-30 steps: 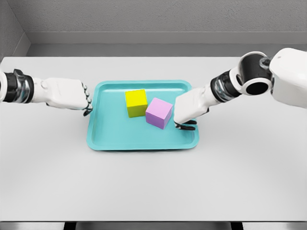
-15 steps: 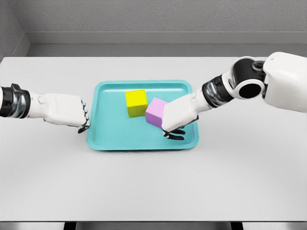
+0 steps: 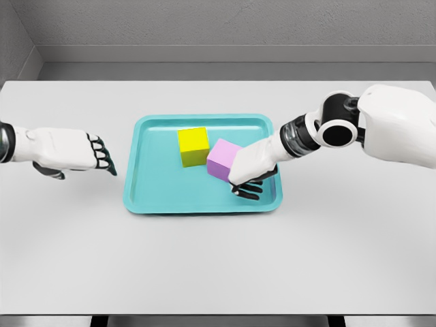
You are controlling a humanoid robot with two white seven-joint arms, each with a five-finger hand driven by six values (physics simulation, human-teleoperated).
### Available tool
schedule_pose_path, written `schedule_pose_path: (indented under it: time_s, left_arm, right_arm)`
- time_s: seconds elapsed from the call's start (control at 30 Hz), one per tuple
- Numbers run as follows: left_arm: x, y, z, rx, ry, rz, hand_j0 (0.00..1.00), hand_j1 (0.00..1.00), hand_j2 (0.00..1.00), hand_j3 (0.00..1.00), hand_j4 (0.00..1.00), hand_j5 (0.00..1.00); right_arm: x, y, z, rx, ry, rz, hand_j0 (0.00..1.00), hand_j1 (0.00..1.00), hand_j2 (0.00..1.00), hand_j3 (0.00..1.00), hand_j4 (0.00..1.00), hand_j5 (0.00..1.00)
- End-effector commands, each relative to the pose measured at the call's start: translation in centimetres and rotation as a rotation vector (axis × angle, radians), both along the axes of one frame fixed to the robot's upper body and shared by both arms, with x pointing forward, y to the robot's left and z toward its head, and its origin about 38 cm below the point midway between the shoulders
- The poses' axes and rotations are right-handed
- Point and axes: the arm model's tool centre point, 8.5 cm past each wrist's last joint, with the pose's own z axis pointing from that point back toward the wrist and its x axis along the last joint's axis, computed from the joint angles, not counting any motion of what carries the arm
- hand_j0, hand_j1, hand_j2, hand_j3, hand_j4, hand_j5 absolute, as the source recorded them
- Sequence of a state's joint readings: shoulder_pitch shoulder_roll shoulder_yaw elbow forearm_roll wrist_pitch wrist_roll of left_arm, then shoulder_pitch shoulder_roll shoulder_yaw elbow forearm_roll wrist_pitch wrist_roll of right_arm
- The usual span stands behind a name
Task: Push two cubes
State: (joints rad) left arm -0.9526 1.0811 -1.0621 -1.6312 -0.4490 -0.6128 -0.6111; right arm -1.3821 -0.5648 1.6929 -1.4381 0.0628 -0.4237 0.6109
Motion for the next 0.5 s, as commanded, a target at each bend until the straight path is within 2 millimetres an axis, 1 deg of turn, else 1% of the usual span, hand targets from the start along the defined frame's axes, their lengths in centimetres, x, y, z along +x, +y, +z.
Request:
schedule_pose_path:
  time_s: [0.0,0.13,0.2,0.23,0.27,0.3,0.37,0.47]
  left_arm:
    - [0.1,0.2,0.1,-0.002,0.000,0.009,0.98,0.98,0.98,0.98,0.98,0.98]
    - [0.0,0.2,-0.1,-0.004,0.004,0.009,0.99,0.99,0.99,0.99,0.99,0.99]
    - [-0.2,0.3,-0.6,-0.001,0.016,0.011,0.99,0.99,0.99,0.99,0.99,0.99]
    - [-0.2,0.3,-0.6,-0.001,0.016,0.011,0.99,0.99,0.99,0.99,0.99,0.99]
    - [-0.2,0.3,-0.5,-0.002,0.014,0.011,0.99,0.99,0.99,0.99,0.99,0.99]
    - [-0.2,0.3,-0.5,-0.002,0.014,0.011,0.99,0.99,0.99,0.99,0.99,0.99]
    - [-0.2,0.2,-0.6,-0.004,0.017,0.008,0.99,0.99,0.99,0.99,0.99,0.99]
    - [-0.3,0.2,-0.7,-0.005,0.018,0.007,1.00,1.00,1.00,1.00,1.00,1.00]
  right_arm:
    - [0.3,-0.2,-0.2,-0.008,0.000,-0.021,0.10,0.10,0.10,0.10,0.10,0.10]
    - [0.7,-0.2,-0.2,-0.007,-0.003,-0.035,0.10,0.10,0.10,0.10,0.10,0.10]
    - [1.1,-0.5,-0.4,-0.011,-0.003,-0.052,0.10,0.10,0.10,0.10,0.10,0.10]
    - [0.6,-0.3,-0.8,-0.012,0.006,-0.036,0.10,0.10,0.10,0.10,0.10,0.10]
    - [0.2,-0.2,-0.7,-0.010,0.009,-0.020,0.10,0.10,0.10,0.10,0.10,0.10]
    - [-0.4,0.3,-0.4,-0.004,0.008,0.006,0.10,0.10,0.10,0.10,0.10,0.10]
    - [-1.5,0.7,-0.8,-0.010,0.025,0.054,0.10,0.10,0.10,0.10,0.10,0.10]
    - [-1.8,0.8,-0.7,-0.006,0.028,0.081,0.10,0.10,0.10,0.10,0.10,0.10]
